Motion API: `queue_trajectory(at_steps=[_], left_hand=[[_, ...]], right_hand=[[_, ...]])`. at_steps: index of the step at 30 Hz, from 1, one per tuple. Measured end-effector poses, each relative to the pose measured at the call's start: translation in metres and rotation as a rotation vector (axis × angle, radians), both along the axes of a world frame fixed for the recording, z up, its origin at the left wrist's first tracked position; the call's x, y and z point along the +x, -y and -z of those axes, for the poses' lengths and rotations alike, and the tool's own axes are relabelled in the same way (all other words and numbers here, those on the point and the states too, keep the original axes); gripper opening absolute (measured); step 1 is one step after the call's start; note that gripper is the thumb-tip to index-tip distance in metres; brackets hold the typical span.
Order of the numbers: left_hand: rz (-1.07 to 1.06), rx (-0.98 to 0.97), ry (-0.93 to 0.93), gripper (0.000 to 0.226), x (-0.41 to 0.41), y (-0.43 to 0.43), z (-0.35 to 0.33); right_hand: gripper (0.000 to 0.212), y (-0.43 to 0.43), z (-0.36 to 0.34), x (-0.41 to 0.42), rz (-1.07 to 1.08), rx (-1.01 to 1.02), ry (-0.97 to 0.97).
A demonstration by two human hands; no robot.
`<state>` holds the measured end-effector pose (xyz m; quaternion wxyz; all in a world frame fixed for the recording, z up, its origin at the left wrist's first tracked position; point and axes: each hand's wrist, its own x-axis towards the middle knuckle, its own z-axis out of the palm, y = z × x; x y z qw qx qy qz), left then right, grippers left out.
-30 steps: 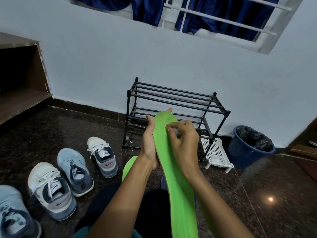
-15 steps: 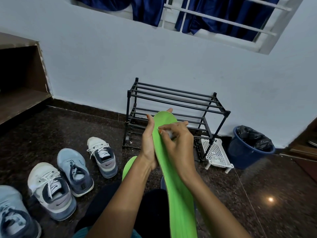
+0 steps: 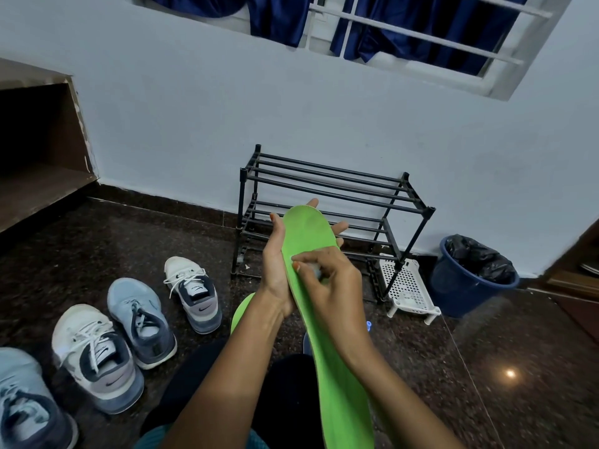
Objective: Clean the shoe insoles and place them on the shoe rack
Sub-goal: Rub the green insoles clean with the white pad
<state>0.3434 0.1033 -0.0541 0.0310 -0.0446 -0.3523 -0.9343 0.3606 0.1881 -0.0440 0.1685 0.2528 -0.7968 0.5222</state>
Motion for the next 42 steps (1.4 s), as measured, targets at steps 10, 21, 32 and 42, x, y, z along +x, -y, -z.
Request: queue_trajectory(at_steps=[10, 21, 32, 42], left_hand=[[-0.021, 0.012, 0.004, 0.065, -0.001, 0.003, 0.001], [-0.015, 0.018, -0.022, 0.065, -0.003, 0.001, 0.004], [-0.045, 0.057, -0.03, 0.064, -0.004, 0.003, 0.002], [-0.046, 0.019, -0.021, 0.066, -0.003, 0.002, 0.005]], right_hand=[[0.013, 0.0, 0.002, 0.007, -0.014, -0.002, 0.03], [0.012, 0.002, -0.003, -0.006, 0.054, -0.008, 0.041], [0.012, -0.001, 0.006, 0.017, -0.034, -0.014, 0.093], [0.012, 0.002, 0.002, 0.003, 0.051, 0.004, 0.05]])
